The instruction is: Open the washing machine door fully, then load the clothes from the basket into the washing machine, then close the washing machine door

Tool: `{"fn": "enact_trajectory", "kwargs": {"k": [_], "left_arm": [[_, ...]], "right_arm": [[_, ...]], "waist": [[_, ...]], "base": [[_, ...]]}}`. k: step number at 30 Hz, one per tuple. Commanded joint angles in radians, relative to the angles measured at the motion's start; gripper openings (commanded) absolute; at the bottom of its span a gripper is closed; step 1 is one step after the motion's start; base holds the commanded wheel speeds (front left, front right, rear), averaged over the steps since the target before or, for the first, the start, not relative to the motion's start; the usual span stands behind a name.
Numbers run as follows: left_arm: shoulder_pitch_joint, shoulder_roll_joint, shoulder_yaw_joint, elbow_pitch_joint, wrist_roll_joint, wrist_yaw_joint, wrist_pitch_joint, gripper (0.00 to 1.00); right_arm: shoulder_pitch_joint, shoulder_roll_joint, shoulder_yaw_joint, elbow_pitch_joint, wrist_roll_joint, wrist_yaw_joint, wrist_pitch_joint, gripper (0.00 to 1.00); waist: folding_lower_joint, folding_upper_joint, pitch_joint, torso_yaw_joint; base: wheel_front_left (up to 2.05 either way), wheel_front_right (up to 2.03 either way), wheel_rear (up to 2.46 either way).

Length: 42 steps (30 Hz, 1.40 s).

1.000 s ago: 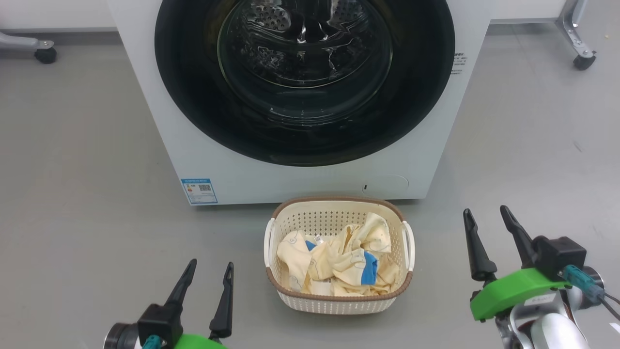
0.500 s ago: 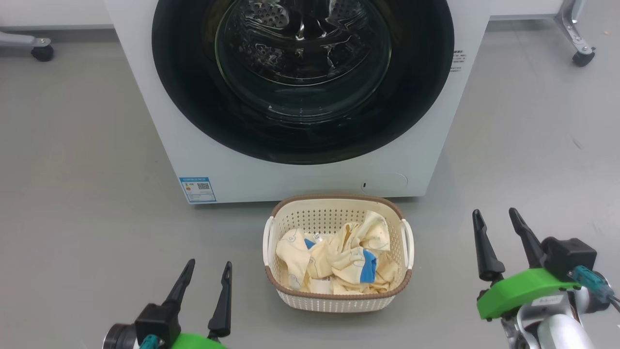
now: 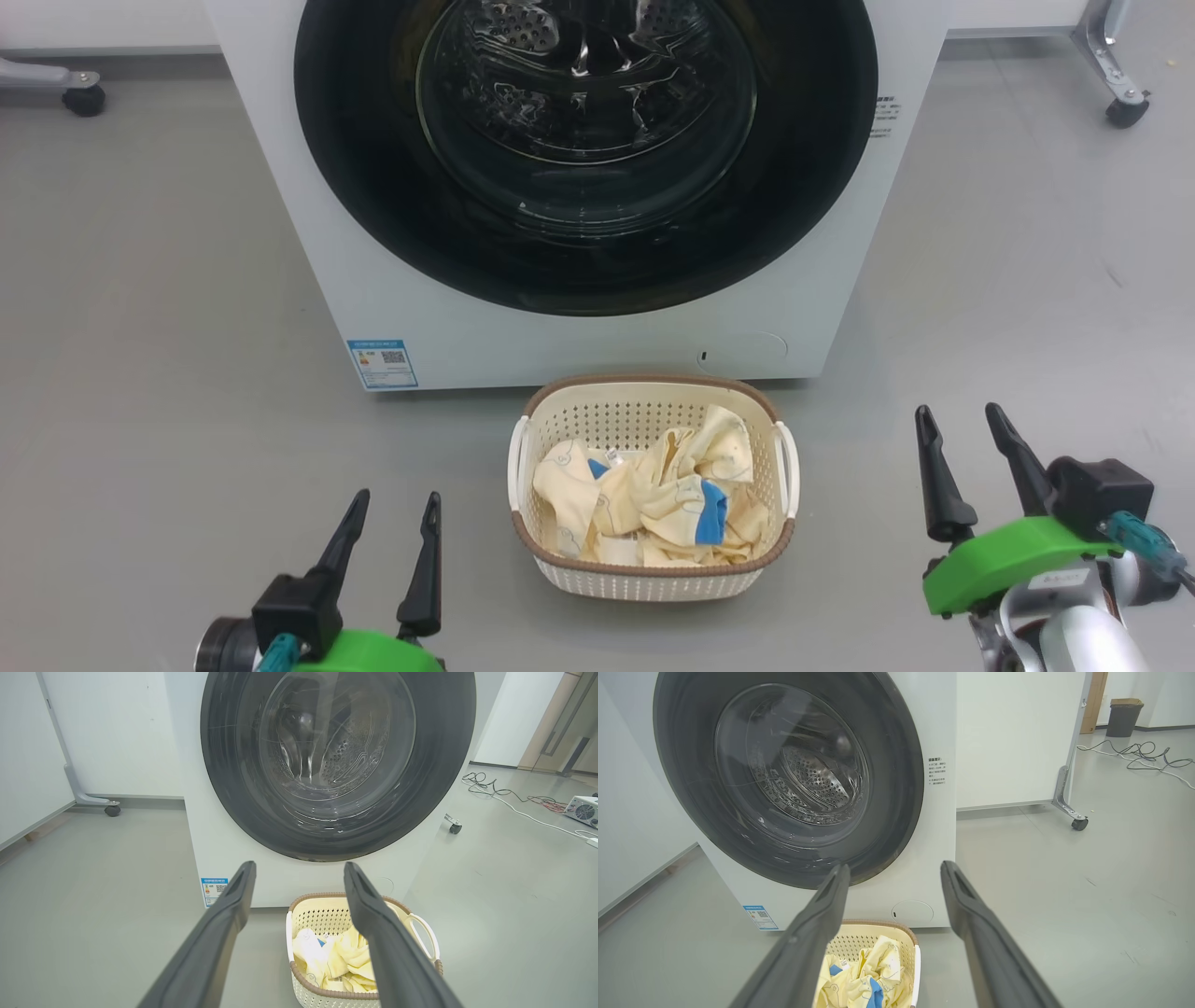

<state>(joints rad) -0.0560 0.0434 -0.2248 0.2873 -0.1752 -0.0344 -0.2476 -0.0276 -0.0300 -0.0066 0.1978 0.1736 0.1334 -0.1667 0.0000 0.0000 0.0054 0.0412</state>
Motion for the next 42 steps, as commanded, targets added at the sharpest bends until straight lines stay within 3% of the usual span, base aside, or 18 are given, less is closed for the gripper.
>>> {"fn": "enact_trajectory", "kwargs": {"k": [1,15,42], "left_arm": [[-0.042,0.007,0.037,-0.035,-0.002,0.002,-0.014,1.00],[-0.047,0.012,0.015,-0.028,0.029,-0.013,-0.014,1.00],[-0.041,0.009,0.001,-0.010,0.029,-0.013,-0.014,1.00]], "right_arm": [[-0.058,-0.020,0.014,-0.028,0.002,-0.003,0.001,1.00],[-0.061,-0.020,0.018,-0.024,0.002,-0.003,0.002,1.00],[-0.066,-0.020,0.015,-0.010,-0.003,-0.003,0.004,1.00]], "waist": [[0.0000,0.0000,0.000,0.000],[0.0000,0.0000,0.003,-0.002],[0.0000,0.0000,0.004,-0.003]], "base": [[0.00,0.00,0.00],[0.36,0.36,-0.72],[1.20,1.20,-2.41]]}}
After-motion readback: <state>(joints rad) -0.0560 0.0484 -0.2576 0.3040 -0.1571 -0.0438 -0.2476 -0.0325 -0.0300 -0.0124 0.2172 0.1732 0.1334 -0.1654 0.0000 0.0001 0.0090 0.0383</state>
